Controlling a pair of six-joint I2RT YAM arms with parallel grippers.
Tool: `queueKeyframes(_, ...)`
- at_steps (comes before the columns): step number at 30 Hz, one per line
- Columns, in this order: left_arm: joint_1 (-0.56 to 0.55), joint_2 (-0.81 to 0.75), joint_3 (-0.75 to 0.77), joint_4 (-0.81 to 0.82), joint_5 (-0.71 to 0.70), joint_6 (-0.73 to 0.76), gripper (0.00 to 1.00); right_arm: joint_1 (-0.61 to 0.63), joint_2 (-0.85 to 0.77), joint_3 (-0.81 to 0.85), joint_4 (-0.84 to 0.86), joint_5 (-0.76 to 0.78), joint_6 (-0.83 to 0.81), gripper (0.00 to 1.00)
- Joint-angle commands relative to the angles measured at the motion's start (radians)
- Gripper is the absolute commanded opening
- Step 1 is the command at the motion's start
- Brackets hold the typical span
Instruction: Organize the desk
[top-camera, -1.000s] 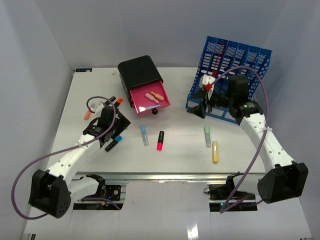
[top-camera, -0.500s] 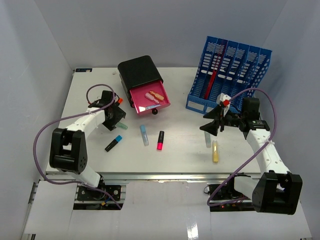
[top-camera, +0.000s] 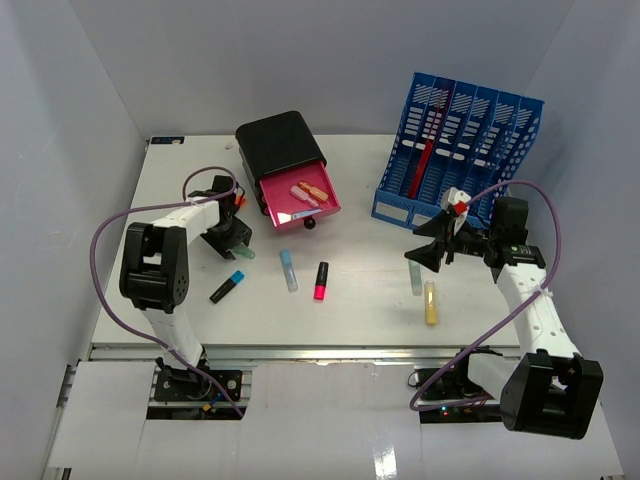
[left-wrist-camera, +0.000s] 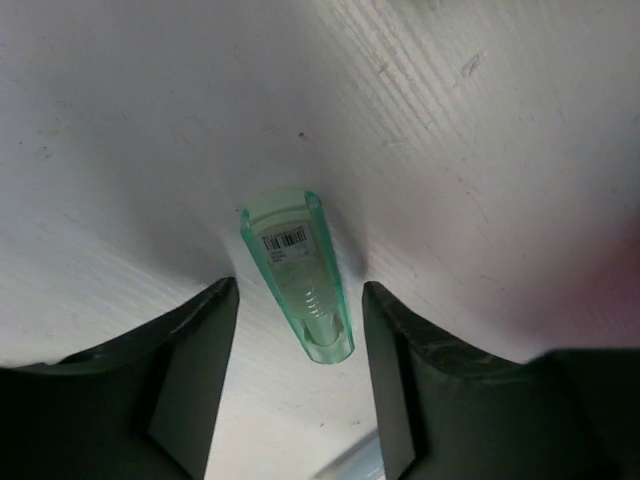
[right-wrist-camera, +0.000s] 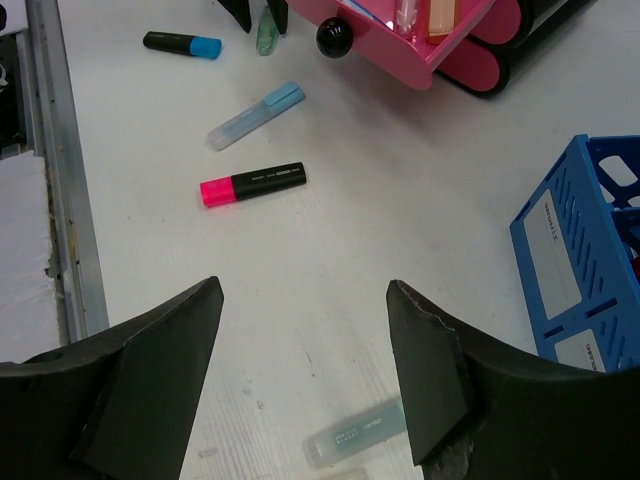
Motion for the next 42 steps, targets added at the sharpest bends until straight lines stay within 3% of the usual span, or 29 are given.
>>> queueKeyframes(1, 0.01, 0.047, 0.052, -0.045, 0.001, 0.016, 0.51, -0.015, -0.016, -0.005, 0.023, -0.015, -0.014, 0.73)
queueKeyframes(8, 0.01, 0.049, 0.031, -0.05, -0.019, 0.035, 0.31, -0.04, -0.032, -0.009, 0.024, -0.027, -0.013, 0.73)
queueKeyframes(14, 0.01, -0.144, -0.005, -0.036, -0.048, 0.078, 0.23, -0.05, -0.04, -0.012, 0.024, -0.024, -0.016, 0.73)
queueKeyframes(20, -0.028, -0.531, -0.092, 0.106, 0.005, 0.344, 0.01, -0.053, -0.049, -0.018, 0.024, -0.015, -0.026, 0.73)
queueKeyframes(24, -0.043, -0.654, -0.146, 0.236, 0.153, 0.572, 0.0, -0.053, -0.048, -0.02, 0.026, -0.018, -0.026, 0.73)
queueKeyframes(29, -0.135, -0.523, -0.014, 0.264, 0.328, 0.723, 0.0, -0.053, -0.044, -0.022, 0.026, -0.014, -0.03, 0.74)
queueKeyframes(34, -0.309, -0.318, 0.186, 0.263, 0.082, 0.89, 0.02, -0.057, -0.037, -0.025, 0.022, -0.006, -0.033, 0.74)
queueKeyframes(36, -0.322, -0.247, 0.27, 0.26, -0.016, 0.93, 0.03, -0.061, -0.031, -0.025, 0.018, -0.009, -0.036, 0.74)
queueKeyframes(42, -0.322, -0.123, 0.388, 0.252, -0.105, 0.961, 0.04, -0.065, -0.022, -0.02, 0.006, -0.024, -0.045, 0.74)
